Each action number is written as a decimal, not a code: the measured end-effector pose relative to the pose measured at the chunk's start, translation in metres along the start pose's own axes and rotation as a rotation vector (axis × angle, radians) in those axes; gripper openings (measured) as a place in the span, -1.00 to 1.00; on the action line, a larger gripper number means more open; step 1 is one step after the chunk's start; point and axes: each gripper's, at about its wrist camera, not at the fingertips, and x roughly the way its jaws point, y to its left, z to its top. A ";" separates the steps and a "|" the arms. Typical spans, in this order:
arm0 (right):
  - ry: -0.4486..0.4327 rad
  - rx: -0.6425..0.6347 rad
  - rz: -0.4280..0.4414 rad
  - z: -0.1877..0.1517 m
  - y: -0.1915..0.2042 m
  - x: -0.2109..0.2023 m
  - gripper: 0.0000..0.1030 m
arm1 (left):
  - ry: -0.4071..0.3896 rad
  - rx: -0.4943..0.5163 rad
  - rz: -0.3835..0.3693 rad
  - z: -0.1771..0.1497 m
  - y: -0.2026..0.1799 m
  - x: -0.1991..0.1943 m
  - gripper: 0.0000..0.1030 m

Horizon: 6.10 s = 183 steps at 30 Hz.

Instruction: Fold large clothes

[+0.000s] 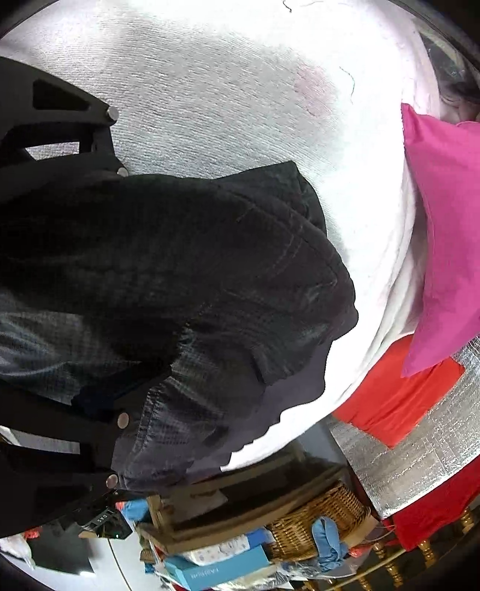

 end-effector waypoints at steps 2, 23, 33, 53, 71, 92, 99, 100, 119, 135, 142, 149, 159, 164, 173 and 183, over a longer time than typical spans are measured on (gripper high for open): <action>-0.008 0.030 0.010 0.000 -0.003 -0.001 0.21 | 0.005 -0.019 -0.011 0.001 0.003 0.003 0.53; -0.130 -0.030 -0.046 -0.010 0.030 -0.036 -0.30 | -0.089 -0.027 -0.085 -0.002 0.011 -0.050 -0.49; -0.150 -0.094 0.014 -0.022 0.046 -0.056 -0.35 | -0.117 -0.046 -0.114 -0.017 0.019 -0.079 -0.52; 0.019 -0.015 -0.059 -0.032 0.011 -0.027 -0.28 | -0.035 -0.173 -0.034 -0.039 0.065 -0.070 -0.33; -0.347 -0.193 -0.235 -0.038 0.025 -0.133 0.40 | -0.305 0.049 0.210 -0.064 0.051 -0.157 0.13; -0.152 -0.293 -0.201 -0.033 0.080 -0.068 -0.23 | -0.238 0.181 0.290 -0.040 0.010 -0.107 0.28; -0.058 -0.200 -0.250 -0.003 0.091 0.008 0.27 | -0.136 0.151 0.415 -0.011 0.003 -0.054 0.28; -0.050 -0.210 -0.285 -0.004 0.091 0.018 0.28 | -0.114 0.151 0.439 -0.011 0.004 -0.047 0.28; 0.014 -0.497 -0.229 -0.147 0.114 -0.057 0.09 | -0.173 0.336 0.384 -0.100 -0.016 -0.094 0.33; 0.062 -0.547 -0.289 -0.180 0.118 -0.039 0.12 | -0.218 0.488 0.605 -0.149 -0.043 -0.073 0.54; -0.173 -0.532 -0.279 -0.195 0.128 -0.123 0.21 | -0.429 0.499 0.552 -0.185 -0.085 -0.145 0.56; -0.364 -0.552 -0.321 -0.221 0.156 -0.215 0.46 | -0.576 0.502 0.564 -0.214 -0.130 -0.223 0.61; -0.423 -0.588 -0.319 -0.282 0.200 -0.291 0.53 | -0.797 0.478 0.594 -0.271 -0.170 -0.340 0.74; -0.432 -0.602 -0.305 -0.316 0.215 -0.315 0.53 | -0.826 0.457 0.571 -0.292 -0.180 -0.379 0.78; -0.438 -0.595 -0.291 -0.342 0.232 -0.331 0.53 | -0.884 0.485 0.593 -0.317 -0.196 -0.411 0.82; -0.459 -0.582 -0.283 -0.354 0.236 -0.340 0.53 | -0.910 0.513 0.596 -0.332 -0.203 -0.423 0.85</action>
